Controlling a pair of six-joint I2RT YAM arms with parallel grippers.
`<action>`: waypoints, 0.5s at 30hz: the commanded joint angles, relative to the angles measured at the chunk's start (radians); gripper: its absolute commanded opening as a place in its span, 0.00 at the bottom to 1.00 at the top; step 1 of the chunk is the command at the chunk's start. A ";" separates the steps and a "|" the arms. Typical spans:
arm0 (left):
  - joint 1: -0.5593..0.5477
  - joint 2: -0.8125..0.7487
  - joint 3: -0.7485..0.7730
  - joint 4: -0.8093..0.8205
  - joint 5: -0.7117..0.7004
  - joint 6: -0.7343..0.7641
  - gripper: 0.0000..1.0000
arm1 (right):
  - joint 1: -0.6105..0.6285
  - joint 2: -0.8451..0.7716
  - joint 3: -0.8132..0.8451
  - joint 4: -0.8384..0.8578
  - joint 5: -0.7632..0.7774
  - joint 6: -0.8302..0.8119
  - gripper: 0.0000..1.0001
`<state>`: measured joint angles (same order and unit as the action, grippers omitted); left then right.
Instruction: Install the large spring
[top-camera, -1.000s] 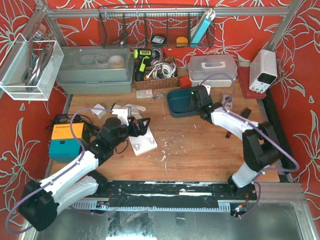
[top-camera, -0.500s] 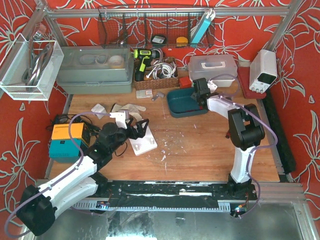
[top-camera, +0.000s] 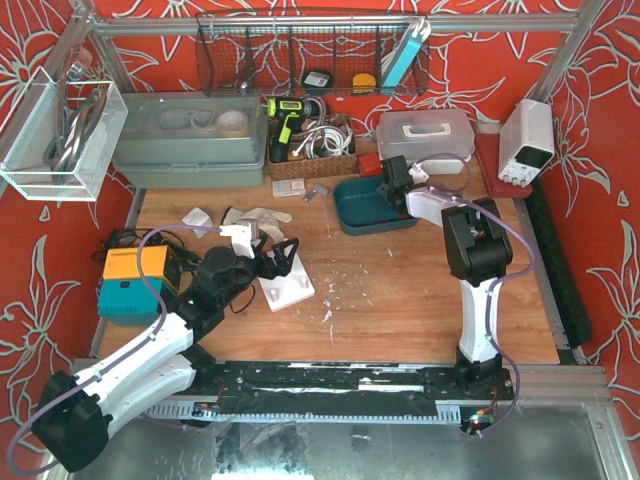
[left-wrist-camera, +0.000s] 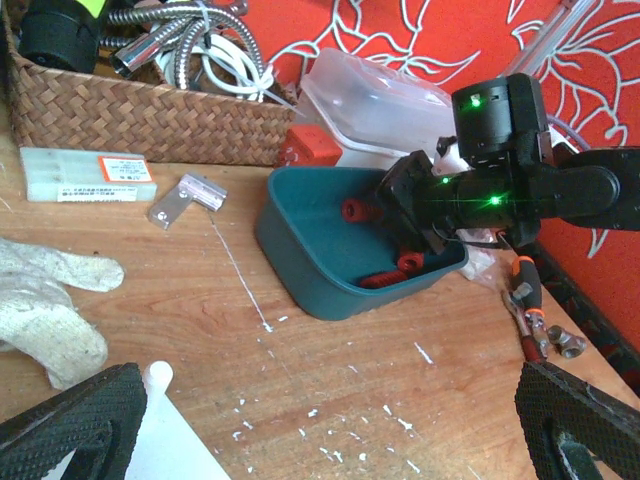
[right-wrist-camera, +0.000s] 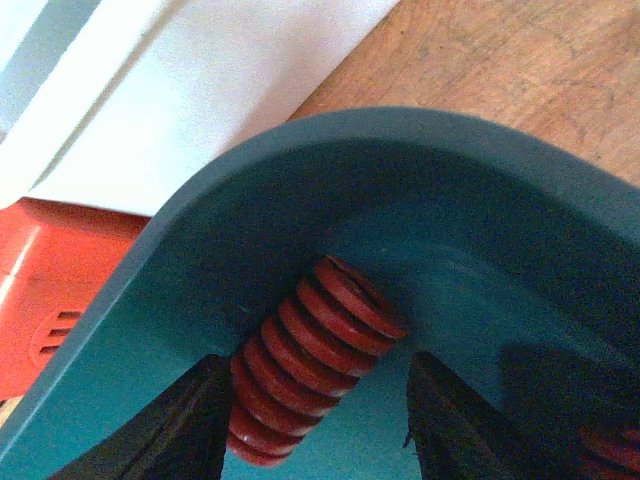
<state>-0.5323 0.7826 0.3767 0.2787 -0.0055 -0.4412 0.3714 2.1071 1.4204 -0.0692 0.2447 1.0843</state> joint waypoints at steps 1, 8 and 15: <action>-0.010 -0.015 -0.003 0.020 -0.021 0.022 1.00 | -0.010 0.042 0.040 0.029 -0.011 0.026 0.51; -0.015 -0.020 -0.003 0.016 -0.038 0.028 1.00 | -0.015 0.083 0.057 -0.003 -0.015 0.044 0.54; -0.021 -0.023 0.000 0.010 -0.056 0.036 1.00 | -0.015 0.123 0.100 -0.127 -0.018 0.070 0.52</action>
<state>-0.5449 0.7750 0.3767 0.2779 -0.0330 -0.4229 0.3641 2.1792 1.4929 -0.0620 0.2287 1.1255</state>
